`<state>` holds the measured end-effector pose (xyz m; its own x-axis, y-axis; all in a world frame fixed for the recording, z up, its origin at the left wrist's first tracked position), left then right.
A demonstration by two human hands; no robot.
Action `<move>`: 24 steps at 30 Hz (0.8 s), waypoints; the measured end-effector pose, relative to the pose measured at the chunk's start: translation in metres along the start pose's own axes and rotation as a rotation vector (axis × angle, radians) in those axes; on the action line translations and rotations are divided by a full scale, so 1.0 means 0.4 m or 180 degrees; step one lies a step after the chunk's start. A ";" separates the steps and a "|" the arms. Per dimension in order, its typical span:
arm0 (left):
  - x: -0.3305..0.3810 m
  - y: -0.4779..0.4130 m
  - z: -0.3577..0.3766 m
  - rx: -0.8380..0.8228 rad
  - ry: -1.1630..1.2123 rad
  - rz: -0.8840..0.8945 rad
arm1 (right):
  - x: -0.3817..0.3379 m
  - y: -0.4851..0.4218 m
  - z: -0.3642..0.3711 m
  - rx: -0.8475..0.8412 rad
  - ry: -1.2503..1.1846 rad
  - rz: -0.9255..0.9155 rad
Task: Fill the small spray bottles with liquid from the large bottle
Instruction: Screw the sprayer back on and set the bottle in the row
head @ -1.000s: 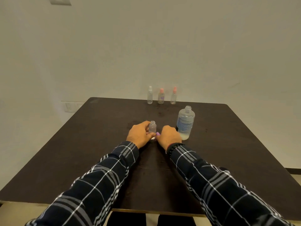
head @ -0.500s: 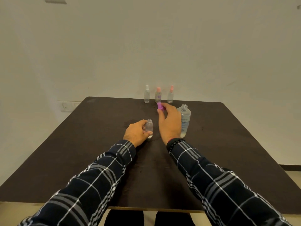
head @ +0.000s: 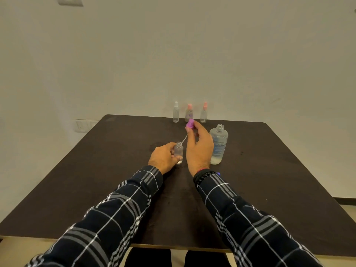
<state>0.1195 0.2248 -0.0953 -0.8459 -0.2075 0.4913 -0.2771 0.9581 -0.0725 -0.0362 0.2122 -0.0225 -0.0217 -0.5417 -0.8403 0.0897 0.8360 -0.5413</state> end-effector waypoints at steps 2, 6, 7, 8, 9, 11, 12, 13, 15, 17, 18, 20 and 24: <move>-0.001 -0.001 0.000 -0.0002 0.0018 0.0000 | 0.006 0.000 0.003 -0.0022 0.0018 0.0048; -0.002 0.001 0.000 0.0030 0.0012 0.0013 | 0.016 0.011 0.017 -0.0126 0.0098 0.0086; -0.001 0.002 -0.001 0.0033 0.0021 0.0018 | 0.020 0.014 0.021 -0.0151 0.0121 0.0094; -0.001 0.002 -0.001 0.0025 0.0022 0.0011 | 0.025 0.016 0.024 -0.0173 0.0146 0.0107; -0.002 0.001 0.000 0.0011 0.0016 -0.0005 | 0.034 0.018 0.027 -0.0199 0.0186 0.0130; -0.005 0.000 0.002 -0.0006 -0.0002 -0.0039 | 0.054 0.020 0.036 -0.0275 0.0296 0.0212; -0.005 0.000 0.003 0.0001 -0.0005 -0.0038 | 0.065 0.020 0.040 -0.0320 0.0354 0.0268; -0.005 0.000 0.003 0.0008 0.0000 -0.0032 | 0.076 0.021 0.046 -0.0368 0.0413 0.0331; -0.007 0.002 0.005 -0.0003 0.0027 -0.0032 | 0.092 0.024 0.056 -0.0481 0.0448 0.0425; -0.006 0.003 0.004 0.0003 0.0061 -0.0014 | 0.105 0.027 0.063 -0.0574 0.0420 0.0494; -0.006 0.003 0.004 0.0016 0.0081 0.0002 | 0.110 0.030 0.064 -0.0611 0.0446 0.0535; -0.006 0.003 0.002 0.0036 0.0119 0.0026 | 0.125 0.036 0.064 -0.0668 0.0523 0.0628; -0.004 0.004 0.001 0.0047 0.0122 0.0036 | 0.141 0.048 0.073 -0.0756 0.0555 0.0770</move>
<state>0.1203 0.2268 -0.0964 -0.8310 -0.1888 0.5232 -0.2747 0.9572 -0.0910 -0.0067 0.1950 -0.0796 -0.1990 -0.3204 -0.9261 -0.1199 0.9459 -0.3015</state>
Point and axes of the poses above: each hand's wrist, its own y-axis away from the middle knuckle, its own z-axis out of the palm, x = y × z, the point moved 10 cm from there along -y, towards the middle knuckle, and after that the axes turned 8 degrees about -y, right-handed, at the moved point
